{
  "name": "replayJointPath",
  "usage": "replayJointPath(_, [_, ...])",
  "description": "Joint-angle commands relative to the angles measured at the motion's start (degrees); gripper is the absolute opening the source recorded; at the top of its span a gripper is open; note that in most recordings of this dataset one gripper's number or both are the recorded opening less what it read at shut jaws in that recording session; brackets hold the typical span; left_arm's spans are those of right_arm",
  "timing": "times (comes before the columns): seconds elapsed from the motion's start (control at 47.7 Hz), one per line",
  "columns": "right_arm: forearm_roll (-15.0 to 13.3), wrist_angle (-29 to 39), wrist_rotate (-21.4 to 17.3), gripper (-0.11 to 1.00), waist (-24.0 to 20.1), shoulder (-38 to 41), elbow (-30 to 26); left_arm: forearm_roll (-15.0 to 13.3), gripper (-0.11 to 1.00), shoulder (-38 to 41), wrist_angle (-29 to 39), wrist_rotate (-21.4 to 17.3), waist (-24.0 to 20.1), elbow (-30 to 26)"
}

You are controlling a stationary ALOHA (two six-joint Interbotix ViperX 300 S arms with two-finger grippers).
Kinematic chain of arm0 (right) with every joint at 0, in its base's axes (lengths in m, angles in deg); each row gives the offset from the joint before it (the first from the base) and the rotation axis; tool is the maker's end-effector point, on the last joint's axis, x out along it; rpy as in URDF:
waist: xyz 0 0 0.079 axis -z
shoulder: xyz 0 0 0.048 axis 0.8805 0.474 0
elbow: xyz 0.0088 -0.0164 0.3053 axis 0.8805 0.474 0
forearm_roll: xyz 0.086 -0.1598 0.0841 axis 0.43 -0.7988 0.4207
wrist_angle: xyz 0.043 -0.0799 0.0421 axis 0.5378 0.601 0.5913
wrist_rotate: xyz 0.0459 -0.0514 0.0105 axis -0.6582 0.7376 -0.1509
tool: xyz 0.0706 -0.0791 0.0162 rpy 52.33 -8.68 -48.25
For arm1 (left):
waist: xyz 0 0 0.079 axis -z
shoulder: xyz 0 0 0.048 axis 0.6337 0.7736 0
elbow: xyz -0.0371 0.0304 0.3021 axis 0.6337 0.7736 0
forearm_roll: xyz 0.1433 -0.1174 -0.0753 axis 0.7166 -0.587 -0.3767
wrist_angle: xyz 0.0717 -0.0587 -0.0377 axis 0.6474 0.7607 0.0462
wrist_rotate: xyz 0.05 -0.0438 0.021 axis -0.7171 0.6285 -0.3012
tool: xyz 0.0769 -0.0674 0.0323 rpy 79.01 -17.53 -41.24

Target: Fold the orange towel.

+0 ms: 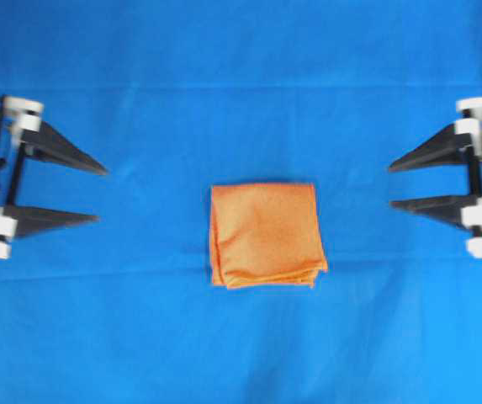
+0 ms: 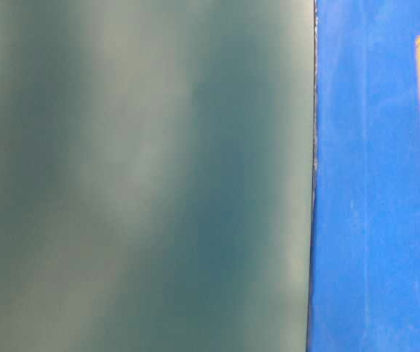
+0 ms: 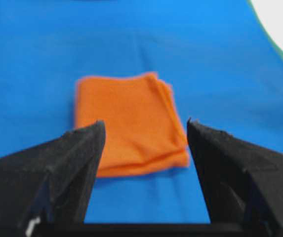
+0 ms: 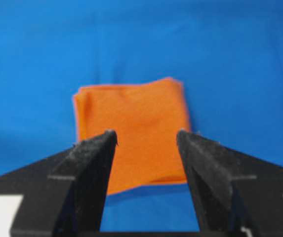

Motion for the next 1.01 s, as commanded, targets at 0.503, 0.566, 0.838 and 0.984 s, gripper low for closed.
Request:
replayJointPath(0.503, [-3.08, -2.46, -0.44, 0.58, 9.4, -19.86, 16.52, 0.09, 0.62, -23.12, -0.7, -3.52, -9.14, 16.44])
replayJointPath(0.566, [-2.99, -4.31, -0.53, 0.58, 10.28, -19.69, 18.28, -0.09, 0.62, -24.7, -1.14, -3.43, -9.14, 18.19])
replayJointPath(0.838, [-2.81, -8.09, -0.97, 0.58, 12.92, -17.67, 19.86, -0.18, 0.62, -26.37, -1.58, -3.43, -9.4, 20.13])
replayJointPath(0.984, [-2.72, -8.09, -0.97, 0.58, 12.92, -17.75, 19.78, -0.18, 0.62, -26.37, -1.58, -3.43, -9.58, 20.13])
